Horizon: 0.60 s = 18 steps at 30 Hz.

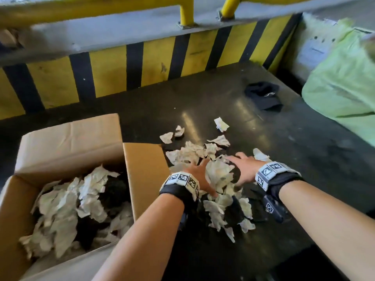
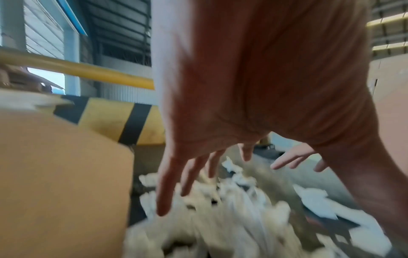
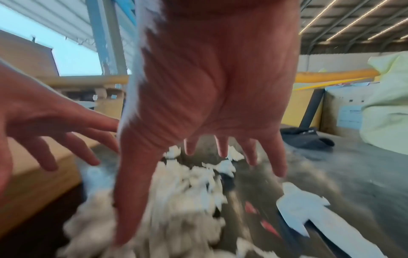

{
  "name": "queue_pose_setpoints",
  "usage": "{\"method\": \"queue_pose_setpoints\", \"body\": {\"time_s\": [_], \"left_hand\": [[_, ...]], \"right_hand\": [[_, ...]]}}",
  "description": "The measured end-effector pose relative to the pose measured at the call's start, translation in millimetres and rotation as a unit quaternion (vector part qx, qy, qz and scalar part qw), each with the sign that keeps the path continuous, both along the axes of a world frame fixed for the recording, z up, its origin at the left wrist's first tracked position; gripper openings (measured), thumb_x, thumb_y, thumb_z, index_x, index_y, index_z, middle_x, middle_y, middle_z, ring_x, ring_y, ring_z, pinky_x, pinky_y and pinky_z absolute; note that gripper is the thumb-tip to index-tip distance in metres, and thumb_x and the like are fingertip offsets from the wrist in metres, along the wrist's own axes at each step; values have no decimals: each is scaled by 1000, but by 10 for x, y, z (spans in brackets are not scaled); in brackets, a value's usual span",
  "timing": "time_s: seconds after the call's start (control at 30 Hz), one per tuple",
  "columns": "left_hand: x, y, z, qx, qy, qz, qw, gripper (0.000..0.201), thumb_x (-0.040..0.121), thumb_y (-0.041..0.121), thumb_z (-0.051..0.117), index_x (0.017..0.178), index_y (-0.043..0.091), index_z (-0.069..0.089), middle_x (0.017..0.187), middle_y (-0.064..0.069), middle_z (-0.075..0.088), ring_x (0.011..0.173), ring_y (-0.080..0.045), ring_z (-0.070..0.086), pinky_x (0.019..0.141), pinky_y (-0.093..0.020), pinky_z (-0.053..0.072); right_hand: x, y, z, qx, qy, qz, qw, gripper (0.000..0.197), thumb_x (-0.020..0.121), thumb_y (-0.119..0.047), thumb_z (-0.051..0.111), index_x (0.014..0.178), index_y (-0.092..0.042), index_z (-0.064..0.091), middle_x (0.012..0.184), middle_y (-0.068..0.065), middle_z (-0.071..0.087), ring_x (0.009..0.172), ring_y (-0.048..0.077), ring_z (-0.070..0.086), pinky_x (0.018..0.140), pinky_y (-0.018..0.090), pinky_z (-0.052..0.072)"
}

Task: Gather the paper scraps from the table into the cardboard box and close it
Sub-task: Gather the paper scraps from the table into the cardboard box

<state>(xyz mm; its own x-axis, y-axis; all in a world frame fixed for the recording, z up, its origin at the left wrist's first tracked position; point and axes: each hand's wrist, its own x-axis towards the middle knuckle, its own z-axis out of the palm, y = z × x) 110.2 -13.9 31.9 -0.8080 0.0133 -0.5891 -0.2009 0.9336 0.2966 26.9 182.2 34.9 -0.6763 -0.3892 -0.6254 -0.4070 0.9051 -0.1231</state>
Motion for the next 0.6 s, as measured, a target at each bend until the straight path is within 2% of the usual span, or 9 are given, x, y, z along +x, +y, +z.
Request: {"method": "queue_pose_setpoints", "body": {"time_s": [0.07, 0.13, 0.17, 0.23, 0.33, 0.4, 0.47, 0.53, 0.6], "left_hand": [[39, 158, -271, -9, -42, 16, 999, 155, 39, 68, 90, 150, 51, -17, 167, -16, -10, 147, -55, 16, 109, -70, 33], [88, 286, -486, -20, -65, 30, 997, 161, 39, 65, 93, 147, 53, -26, 161, -12, -32, 144, -62, -4, 107, -76, 30], [99, 333, -589, -22, -69, 33, 997, 161, 44, 61, 94, 148, 51, -28, 158, -12, -39, 141, -64, -15, 107, -77, 28], [111, 397, -736, -21, -60, 37, 997, 160, 48, 57, 95, 148, 49, -30, 152, -10, -49, 135, -64, -30, 107, -78, 25], [73, 456, -1005, -17, -43, 39, 998, 163, 44, 58, 96, 145, 53, -31, 145, -4, -57, 132, -62, -38, 105, -83, 17], [45, 498, -1157, -19, -44, 46, 998, 158, 47, 55, 96, 144, 56, -28, 148, -1, -55, 137, -59, -33, 104, -84, 18], [22, 539, -1250, -31, -34, 48, 998, 147, 54, 51, 95, 148, 55, -17, 155, -1, -45, 146, -55, -20, 107, -78, 24], [0, 563, -1306, -51, -4, 49, 997, 128, 62, 51, 91, 151, 50, 0, 163, -4, -25, 148, -50, -2, 108, -70, 30], [-30, 587, -1345, -52, 24, 55, 997, 107, 69, 47, 88, 149, 45, 17, 161, -10, -3, 141, -47, 15, 108, -63, 34]], "right_hand": [[74, 163, -217, 28, -35, 10, 999, 140, 50, -52, 92, 149, -55, -7, 165, 6, -7, 141, 45, 32, 104, 55, 46], [184, 281, -395, 39, -74, 8, 996, 149, 49, -48, 97, 148, -56, -15, 164, 5, -26, 149, 51, 8, 110, 63, 36], [230, 330, -489, 38, -93, 1, 995, 154, 47, -49, 98, 147, -57, -19, 162, 6, -31, 148, 53, -1, 111, 66, 32], [321, 407, -672, 37, -121, -29, 992, 160, 40, -58, 96, 140, -60, -29, 159, 5, -39, 147, 56, -6, 110, 71, 29], [482, 462, -989, 10, -132, -90, 987, 160, 38, -66, 93, 138, -61, -32, 154, -1, -46, 143, 59, -18, 106, 80, 22], [584, 456, -1182, -1, -108, -110, 988, 155, 44, -65, 92, 143, -58, -28, 155, -3, -45, 140, 61, -23, 101, 84, 22], [648, 444, -1289, -14, -66, -112, 991, 150, 47, -64, 91, 148, -55, -19, 159, -2, -34, 141, 61, -19, 102, 81, 26], [648, 446, -1321, -31, -31, -104, 994, 142, 49, -61, 92, 152, -49, -6, 161, 3, -14, 143, 58, -6, 105, 74, 31], [607, 444, -1325, -60, -8, -107, 992, 125, 57, -49, 93, 153, -41, 14, 153, 5, 8, 140, 53, 10, 103, 65, 38]]}}
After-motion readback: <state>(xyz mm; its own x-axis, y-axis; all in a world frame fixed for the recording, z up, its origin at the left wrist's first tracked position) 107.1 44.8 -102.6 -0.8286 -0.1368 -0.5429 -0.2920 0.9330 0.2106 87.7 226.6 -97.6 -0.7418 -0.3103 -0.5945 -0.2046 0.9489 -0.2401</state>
